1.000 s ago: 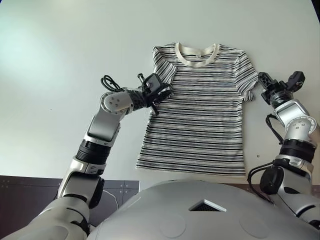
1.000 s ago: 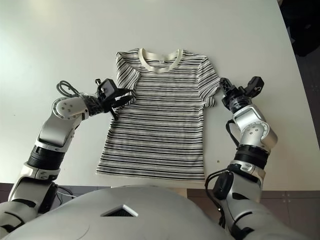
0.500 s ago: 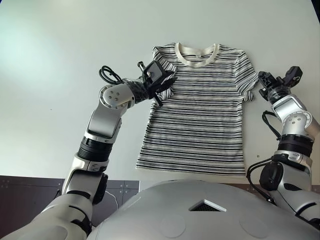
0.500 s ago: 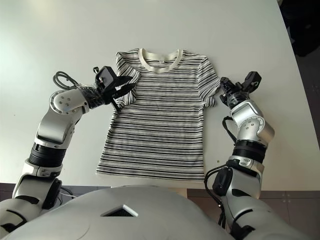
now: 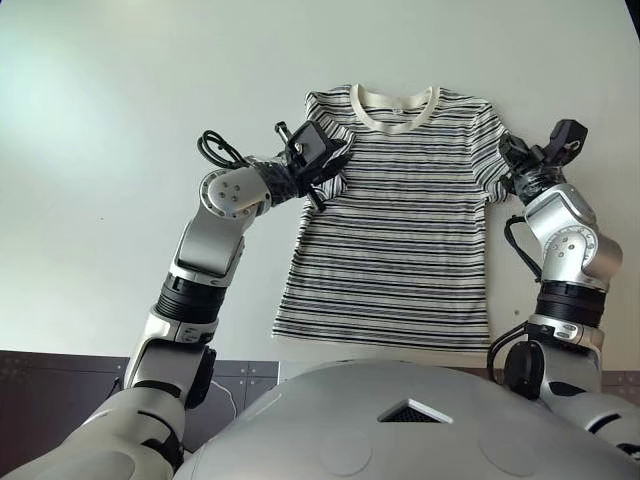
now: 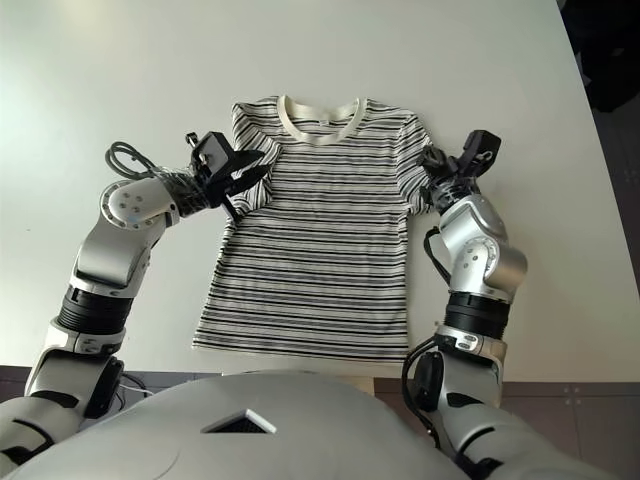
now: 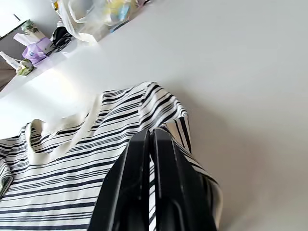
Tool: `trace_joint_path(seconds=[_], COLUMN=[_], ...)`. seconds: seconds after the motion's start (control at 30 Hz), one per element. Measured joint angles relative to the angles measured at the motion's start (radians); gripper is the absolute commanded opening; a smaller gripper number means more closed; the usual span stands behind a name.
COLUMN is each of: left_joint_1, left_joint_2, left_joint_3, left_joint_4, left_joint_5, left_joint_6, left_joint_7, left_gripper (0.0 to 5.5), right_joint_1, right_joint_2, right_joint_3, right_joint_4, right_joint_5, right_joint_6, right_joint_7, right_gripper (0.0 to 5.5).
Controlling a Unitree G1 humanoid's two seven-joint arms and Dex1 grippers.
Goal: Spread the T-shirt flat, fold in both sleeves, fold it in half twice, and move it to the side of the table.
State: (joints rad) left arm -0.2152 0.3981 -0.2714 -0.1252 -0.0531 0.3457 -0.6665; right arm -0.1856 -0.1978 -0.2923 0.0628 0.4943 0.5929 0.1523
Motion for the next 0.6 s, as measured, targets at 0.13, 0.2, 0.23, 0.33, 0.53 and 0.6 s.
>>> trace_joint_path(seconds=[0.13,0.2,0.23,0.33,0.53,0.6], left_joint_1=[0.000,0.000,0.000,0.000,0.000,0.000], left_joint_2=[-0.001,-0.001,-0.002,-0.005,-0.009,-0.009], left_joint_3=[-0.002,-0.006,-0.009,-0.013,-0.021,-0.023], left_joint_4=[-0.006,-0.006,-0.006,-0.008,-0.013,-0.014], left_joint_5=[0.000,0.000,0.000,0.001,0.001,0.001], left_joint_6=[0.000,0.000,0.000,0.000,0.000,0.000], left_joint_7=[0.000,0.001,0.001,0.002,0.005,0.006], left_gripper=[0.94,0.94,0.94,0.94,0.94,0.94], right_joint_1=[0.011,0.011,0.011,-0.001,-0.059,-0.068], right_joint_2=[0.025,0.043,0.048,0.077,0.122,0.130], right_joint_3=[0.059,0.088,0.098,0.114,0.129,0.131], right_joint_4=[-0.061,-0.058,-0.049,-0.015,0.015,0.014], right_joint_5=[-0.040,-0.061,-0.066,-0.077,-0.090,-0.097], right_joint_6=[-0.021,-0.024,-0.027,-0.038,-0.049,-0.049], right_joint_7=[-0.018,-0.020,-0.021,-0.028,-0.040,-0.042], right_gripper=[0.11,0.11,0.11,0.11,0.11,0.11])
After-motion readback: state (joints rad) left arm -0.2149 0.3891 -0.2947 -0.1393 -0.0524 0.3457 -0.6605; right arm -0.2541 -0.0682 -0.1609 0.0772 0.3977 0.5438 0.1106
